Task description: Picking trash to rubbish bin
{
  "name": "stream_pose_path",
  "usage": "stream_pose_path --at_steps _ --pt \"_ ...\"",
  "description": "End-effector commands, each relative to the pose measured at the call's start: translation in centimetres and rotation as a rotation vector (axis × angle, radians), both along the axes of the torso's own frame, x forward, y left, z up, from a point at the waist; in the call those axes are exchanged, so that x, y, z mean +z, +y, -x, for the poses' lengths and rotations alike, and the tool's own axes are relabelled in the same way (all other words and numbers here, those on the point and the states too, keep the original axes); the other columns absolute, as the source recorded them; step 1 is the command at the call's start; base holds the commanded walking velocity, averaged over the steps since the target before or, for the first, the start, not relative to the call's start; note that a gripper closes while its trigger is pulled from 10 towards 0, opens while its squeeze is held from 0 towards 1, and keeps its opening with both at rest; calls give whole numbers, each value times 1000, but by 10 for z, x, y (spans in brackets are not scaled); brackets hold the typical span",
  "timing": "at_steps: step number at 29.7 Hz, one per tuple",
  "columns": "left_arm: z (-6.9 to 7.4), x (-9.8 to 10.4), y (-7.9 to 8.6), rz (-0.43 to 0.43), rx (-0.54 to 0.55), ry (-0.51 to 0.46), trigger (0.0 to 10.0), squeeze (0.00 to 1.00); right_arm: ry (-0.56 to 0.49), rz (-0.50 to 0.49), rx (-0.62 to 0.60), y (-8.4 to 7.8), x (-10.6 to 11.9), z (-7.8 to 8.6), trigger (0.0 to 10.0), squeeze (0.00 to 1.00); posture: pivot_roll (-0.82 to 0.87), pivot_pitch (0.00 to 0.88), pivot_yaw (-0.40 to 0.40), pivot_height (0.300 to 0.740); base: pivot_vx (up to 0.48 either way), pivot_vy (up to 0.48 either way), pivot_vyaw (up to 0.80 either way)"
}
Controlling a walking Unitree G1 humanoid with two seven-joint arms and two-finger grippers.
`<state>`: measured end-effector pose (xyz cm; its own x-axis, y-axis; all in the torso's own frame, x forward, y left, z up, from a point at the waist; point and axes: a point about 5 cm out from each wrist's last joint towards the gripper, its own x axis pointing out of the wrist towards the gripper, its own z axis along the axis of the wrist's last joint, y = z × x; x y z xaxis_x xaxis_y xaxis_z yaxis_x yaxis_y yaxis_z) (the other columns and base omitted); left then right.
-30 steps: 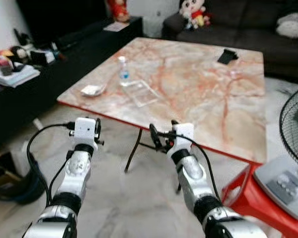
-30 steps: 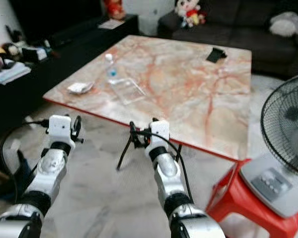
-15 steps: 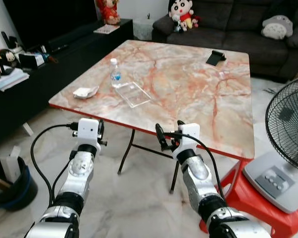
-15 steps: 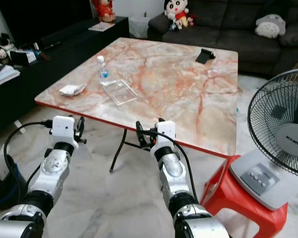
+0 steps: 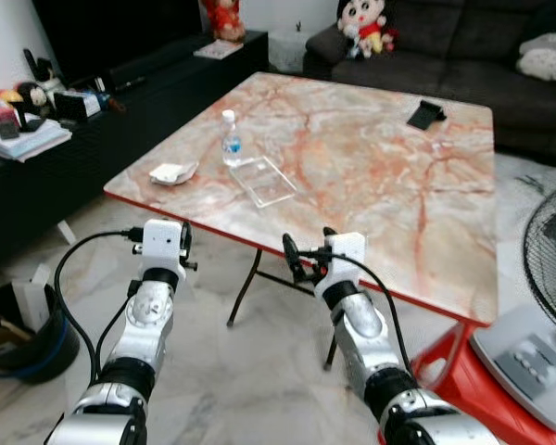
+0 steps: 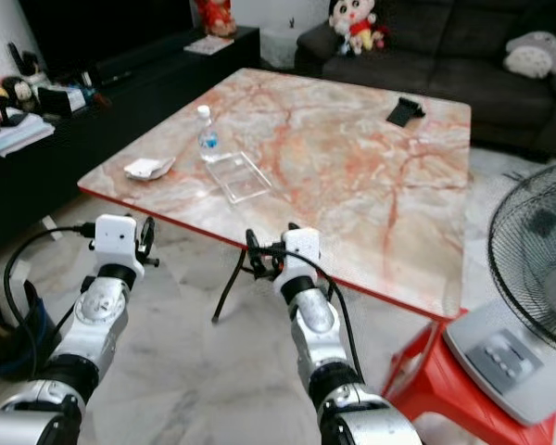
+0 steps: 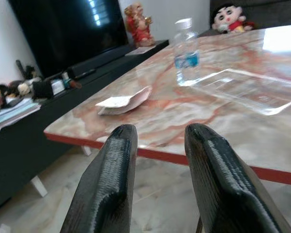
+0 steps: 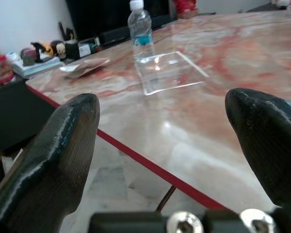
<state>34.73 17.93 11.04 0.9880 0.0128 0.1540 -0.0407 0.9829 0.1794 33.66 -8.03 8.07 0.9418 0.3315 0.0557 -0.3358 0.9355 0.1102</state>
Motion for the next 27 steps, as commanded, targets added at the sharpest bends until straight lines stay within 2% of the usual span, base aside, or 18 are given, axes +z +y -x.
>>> stream_pose_path --at_steps 1,6,11,21,27 --pt "-1 3 5 -4 18 -5 10000 0 -3 -25 5 5 4 -1 10000 0 -74 0 6 740 311 0 0" --pt "-1 3 5 -5 18 -6 10000 0 -24 7 19 5 5 -1 10000 0 -75 0 7 740 308 0 0" --pt "-1 4 5 -6 18 -6 10000 0 -17 -5 16 5 4 -1 10000 0 -74 0 7 740 307 0 708" --pt "-2 5 5 -6 16 -10 10000 0 -19 4 19 5 4 -1 10000 0 -74 0 9 740 310 0 0" --pt "-2 5 4 -5 13 -7 10000 0 -15 -3 17 5 4 -1 10000 0 -74 0 9 740 311 0 283"
